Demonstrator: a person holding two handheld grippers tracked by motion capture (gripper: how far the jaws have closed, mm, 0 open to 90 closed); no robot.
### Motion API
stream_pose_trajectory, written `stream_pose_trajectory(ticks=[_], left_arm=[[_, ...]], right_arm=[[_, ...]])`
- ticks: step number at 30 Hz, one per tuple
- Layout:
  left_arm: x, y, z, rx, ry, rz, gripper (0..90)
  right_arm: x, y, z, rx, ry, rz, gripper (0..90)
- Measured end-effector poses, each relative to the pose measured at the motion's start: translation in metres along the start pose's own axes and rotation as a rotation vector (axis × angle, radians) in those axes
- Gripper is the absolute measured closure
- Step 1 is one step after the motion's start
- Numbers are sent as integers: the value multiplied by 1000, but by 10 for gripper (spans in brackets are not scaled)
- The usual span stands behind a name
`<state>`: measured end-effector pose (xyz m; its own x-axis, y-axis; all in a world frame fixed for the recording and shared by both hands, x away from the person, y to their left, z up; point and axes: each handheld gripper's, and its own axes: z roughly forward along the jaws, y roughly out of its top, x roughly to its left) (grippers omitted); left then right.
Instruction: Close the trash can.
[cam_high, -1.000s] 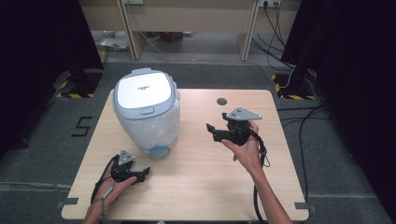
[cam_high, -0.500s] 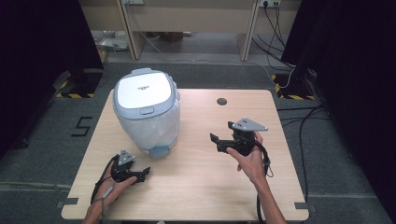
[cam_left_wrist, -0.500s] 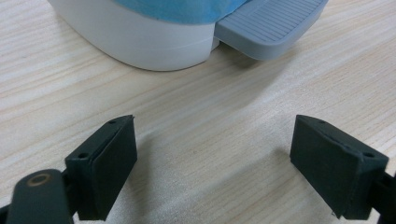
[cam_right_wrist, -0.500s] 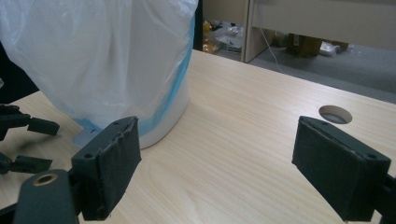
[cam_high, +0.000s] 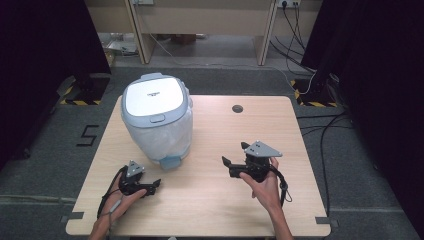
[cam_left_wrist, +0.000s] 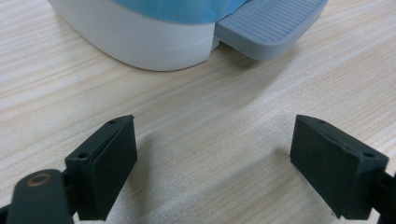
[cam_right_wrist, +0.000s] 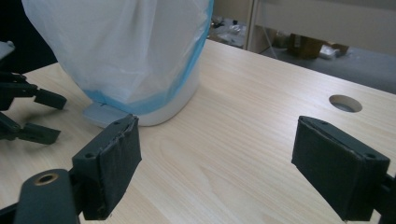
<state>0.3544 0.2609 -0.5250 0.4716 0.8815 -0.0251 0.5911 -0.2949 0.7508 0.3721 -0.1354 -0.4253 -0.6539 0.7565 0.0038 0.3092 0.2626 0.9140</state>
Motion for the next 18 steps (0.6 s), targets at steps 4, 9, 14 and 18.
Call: stream_pose_trajectory(ticks=[4,9,14,18], left_arm=[[0,0,0,0,0,0,136],[0,0,0,-1,-1,-1,137],[0,0,0,-1,-1,-1,137],[0,0,0,-1,-1,-1,137]], right_arm=[[4,-15,4,9,1,21,157],[6,-33,8,59,21,30,159],[7,-44,12,93,10,26,157],[6,-54,15,140,18,33,155]])
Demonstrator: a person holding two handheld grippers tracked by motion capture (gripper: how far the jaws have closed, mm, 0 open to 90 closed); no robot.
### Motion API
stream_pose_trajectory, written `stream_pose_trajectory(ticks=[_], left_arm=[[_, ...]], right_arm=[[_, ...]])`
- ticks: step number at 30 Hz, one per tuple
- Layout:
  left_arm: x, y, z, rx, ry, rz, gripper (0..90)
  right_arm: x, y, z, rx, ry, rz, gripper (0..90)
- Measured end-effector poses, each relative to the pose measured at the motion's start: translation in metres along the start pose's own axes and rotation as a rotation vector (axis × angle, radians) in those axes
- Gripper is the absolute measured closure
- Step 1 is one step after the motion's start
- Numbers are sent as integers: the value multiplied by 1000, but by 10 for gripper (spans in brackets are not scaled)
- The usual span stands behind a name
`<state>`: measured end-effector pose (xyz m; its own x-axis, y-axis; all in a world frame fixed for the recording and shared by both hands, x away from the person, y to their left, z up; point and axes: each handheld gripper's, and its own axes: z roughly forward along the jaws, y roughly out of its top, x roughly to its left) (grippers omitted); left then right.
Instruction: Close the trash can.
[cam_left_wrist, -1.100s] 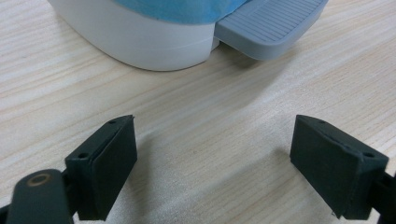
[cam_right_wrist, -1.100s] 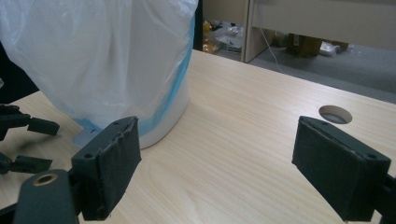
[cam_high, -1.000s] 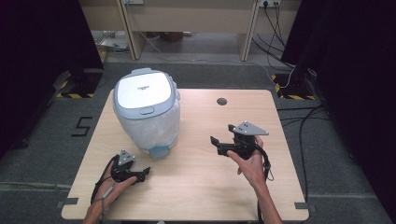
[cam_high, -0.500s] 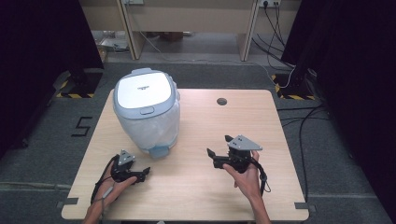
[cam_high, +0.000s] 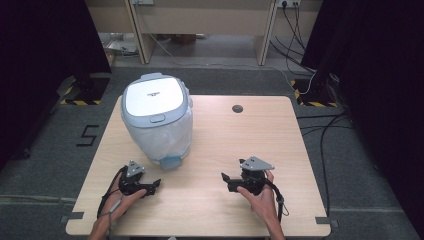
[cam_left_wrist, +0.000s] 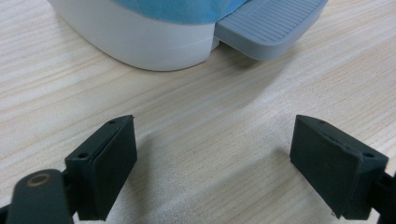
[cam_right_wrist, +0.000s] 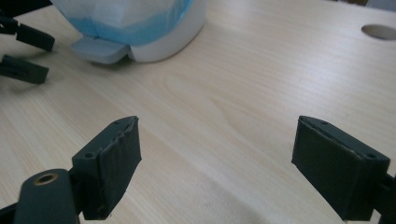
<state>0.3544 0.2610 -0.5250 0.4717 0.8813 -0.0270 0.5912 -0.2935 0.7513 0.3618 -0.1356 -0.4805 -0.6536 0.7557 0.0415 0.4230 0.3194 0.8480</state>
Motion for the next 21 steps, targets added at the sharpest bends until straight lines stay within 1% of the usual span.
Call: stream_pose_trajectory(ticks=[2,3,4,6,8,10,12,13,15,19,21], left_arm=[[0,0,0,0,0,0,137],[0,0,0,0,0,0,137],[0,0,0,0,0,0,137],[0,0,0,0,0,0,138],[0,0,0,0,0,0,138],[0,0,0,0,0,0,137],[0,0,0,0,0,0,137],[0,0,0,0,0,0,137],[0,0,0,0,0,0,137],[0,0,0,0,0,0,138],[0,0,0,0,0,0,137]], right_arm=[[-1,-5,2,3,-3,7,155],[-1,-8,3,17,-2,17,155],[-1,-10,5,28,-5,15,155],[-2,-14,8,70,-19,17,155],[-3,-19,9,71,-25,27,155],[-4,-22,11,92,-25,34,155],[-5,-26,12,104,-32,29,155],[-5,-27,12,117,-38,42,155],[-5,-29,13,127,-51,40,155],[-4,-33,13,142,-53,40,155],[-4,-34,14,160,-56,39,155]])
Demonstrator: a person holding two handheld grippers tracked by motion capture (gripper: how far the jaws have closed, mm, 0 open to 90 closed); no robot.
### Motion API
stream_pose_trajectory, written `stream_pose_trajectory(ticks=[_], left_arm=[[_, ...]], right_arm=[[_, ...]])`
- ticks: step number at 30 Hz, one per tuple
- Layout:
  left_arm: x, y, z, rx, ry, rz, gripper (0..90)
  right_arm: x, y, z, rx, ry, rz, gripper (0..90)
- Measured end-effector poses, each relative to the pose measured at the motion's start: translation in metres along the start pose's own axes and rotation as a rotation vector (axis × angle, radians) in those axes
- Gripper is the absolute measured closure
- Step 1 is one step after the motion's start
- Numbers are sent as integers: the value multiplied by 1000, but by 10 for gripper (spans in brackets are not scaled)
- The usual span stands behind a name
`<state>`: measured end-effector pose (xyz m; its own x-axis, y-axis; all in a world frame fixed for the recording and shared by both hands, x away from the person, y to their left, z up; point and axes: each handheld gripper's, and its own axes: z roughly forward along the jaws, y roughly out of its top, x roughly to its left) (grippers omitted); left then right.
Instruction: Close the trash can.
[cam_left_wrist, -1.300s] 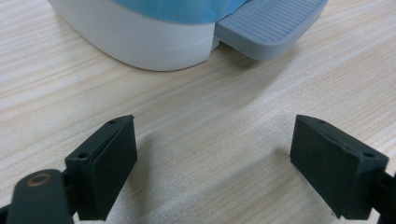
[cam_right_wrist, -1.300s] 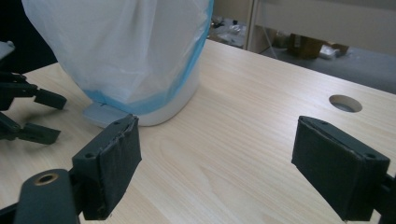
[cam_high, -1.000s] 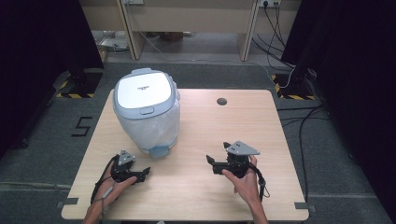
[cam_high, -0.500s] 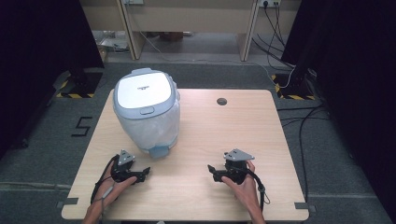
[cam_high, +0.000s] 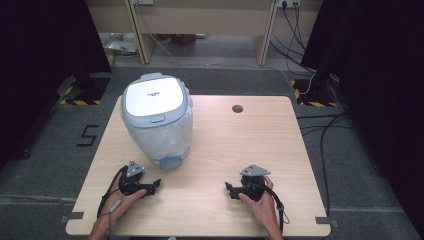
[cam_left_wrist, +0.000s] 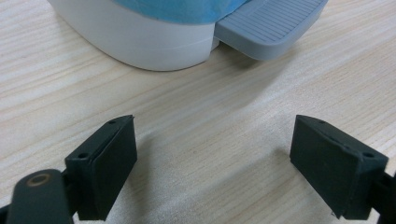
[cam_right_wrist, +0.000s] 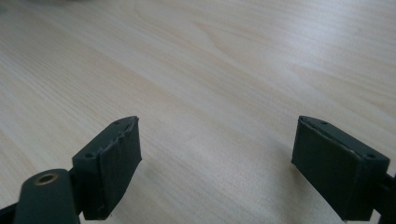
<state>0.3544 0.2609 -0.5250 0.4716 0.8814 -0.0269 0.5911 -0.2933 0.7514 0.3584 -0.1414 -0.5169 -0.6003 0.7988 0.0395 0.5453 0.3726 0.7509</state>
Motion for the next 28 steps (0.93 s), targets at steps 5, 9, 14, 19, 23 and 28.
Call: stream_pose_trajectory(ticks=[5,9,14,19,23,28], left_arm=[[0,0,0,0,0,0,137],[0,0,0,1,1,1,137],[0,0,0,1,1,1,136],[0,0,0,1,1,1,136],[0,0,0,1,1,1,136],[0,0,0,1,1,1,137]], right_arm=[[5,-1,1,46,-44,-29,150],[5,-1,2,46,-40,-26,140],[5,-1,2,46,-39,-30,138],[5,-1,2,46,-38,-31,135],[5,-1,2,46,-38,-33,134],[5,-1,2,46,-38,-33,134]])
